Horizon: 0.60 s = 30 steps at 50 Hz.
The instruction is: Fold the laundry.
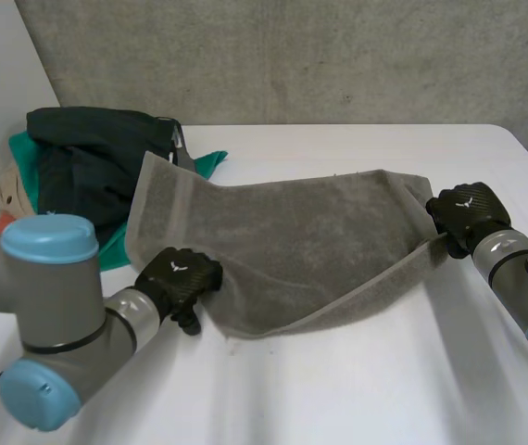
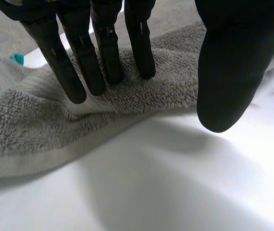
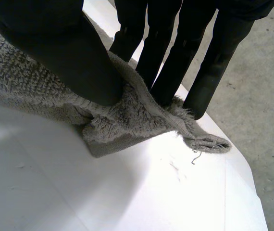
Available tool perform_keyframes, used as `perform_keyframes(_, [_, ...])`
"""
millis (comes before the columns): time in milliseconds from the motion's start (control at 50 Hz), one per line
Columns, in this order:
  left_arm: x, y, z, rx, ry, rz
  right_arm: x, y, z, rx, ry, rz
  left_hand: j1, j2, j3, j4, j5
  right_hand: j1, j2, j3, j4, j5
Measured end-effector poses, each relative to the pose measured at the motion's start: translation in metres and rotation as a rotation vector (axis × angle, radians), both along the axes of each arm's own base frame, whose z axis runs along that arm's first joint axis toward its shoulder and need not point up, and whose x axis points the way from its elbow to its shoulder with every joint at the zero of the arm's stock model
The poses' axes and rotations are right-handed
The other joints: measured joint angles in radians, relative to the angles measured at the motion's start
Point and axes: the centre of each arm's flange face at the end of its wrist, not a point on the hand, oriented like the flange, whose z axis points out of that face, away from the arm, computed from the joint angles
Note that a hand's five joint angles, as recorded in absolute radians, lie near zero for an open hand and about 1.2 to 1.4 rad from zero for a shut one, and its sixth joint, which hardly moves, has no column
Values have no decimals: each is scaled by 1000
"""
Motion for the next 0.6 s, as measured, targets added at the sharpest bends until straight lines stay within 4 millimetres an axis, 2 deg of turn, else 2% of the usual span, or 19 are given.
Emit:
perform_keyframes(300, [-34, -30, -6, -57, 22, -39, 0, 1, -1, 3, 4, 2, 9, 19, 16, 30, 38, 0, 0, 0, 3, 0])
perform_keyframes(420, [-44, -39, -11, -68, 34, -47, 0, 1, -2, 4, 5, 3, 101, 96, 96, 110, 113, 0, 0, 0, 3, 0])
perform_keyframes(580, [-57, -42, -7, -78, 75, -57, 0, 1, -2, 5, 6, 2, 427, 408, 402, 416, 413, 0, 0, 0, 3, 0])
perform_keyframes(600, [-57, -43, -7, -78, 81, -55, 0, 1, -1, 5, 6, 2, 561, 588, 576, 593, 582, 0, 0, 0, 3, 0])
